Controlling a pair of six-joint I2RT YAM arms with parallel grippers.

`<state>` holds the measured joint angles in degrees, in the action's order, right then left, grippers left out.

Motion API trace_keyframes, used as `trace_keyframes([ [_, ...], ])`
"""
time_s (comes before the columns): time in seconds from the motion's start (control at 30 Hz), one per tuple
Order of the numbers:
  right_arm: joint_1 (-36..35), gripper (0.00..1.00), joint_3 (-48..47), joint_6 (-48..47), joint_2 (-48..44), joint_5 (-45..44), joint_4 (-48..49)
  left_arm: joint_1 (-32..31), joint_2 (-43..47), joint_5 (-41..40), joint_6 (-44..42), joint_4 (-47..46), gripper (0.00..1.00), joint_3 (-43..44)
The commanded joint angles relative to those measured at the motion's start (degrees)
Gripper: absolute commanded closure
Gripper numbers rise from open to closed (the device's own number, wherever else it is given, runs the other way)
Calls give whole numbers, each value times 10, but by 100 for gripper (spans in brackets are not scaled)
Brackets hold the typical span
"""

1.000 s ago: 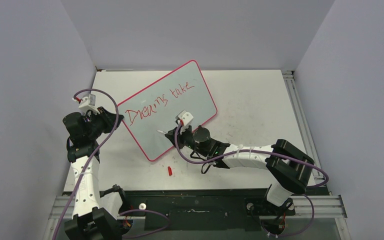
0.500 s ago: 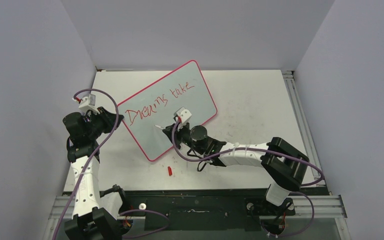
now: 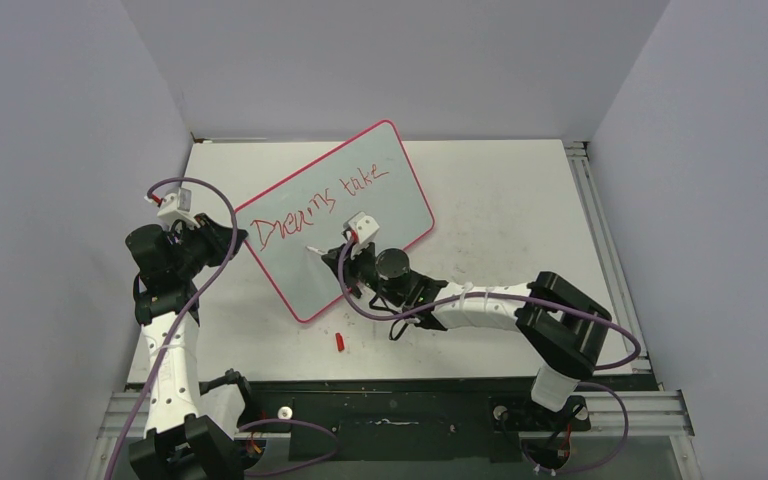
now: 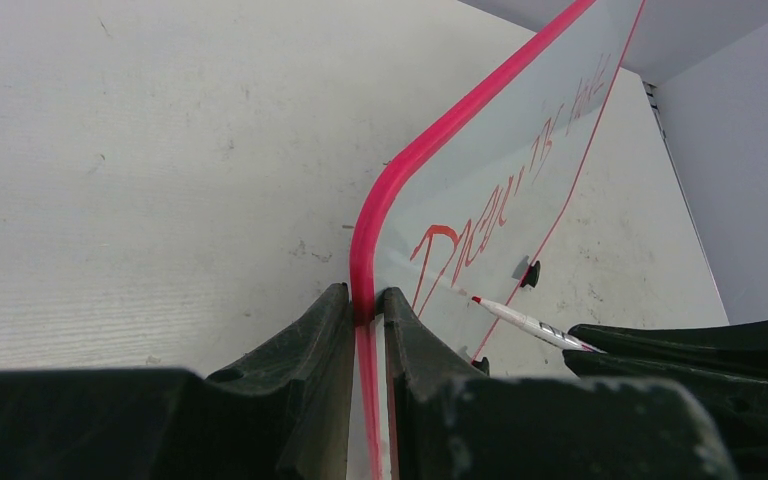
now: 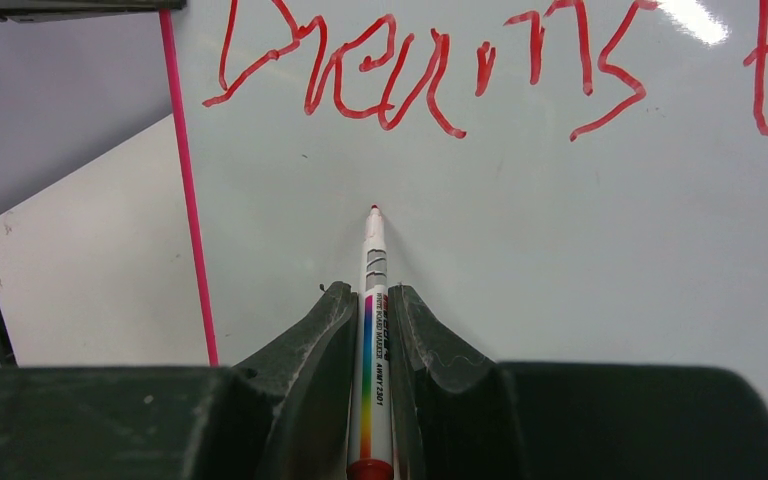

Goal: Write a sentence on the whiteboard

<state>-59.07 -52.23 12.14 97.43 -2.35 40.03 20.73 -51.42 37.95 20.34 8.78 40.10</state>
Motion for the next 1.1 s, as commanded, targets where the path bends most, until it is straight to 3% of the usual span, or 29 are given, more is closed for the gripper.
trace_keyframes([
  [0.0,0,95,-29,-10,7,1,20,-5,9,14,-4,-19,87,1],
  [1.07,-15,95,31,-10,-10,0,-14,-5,11,14,-4,-19,87,1],
])
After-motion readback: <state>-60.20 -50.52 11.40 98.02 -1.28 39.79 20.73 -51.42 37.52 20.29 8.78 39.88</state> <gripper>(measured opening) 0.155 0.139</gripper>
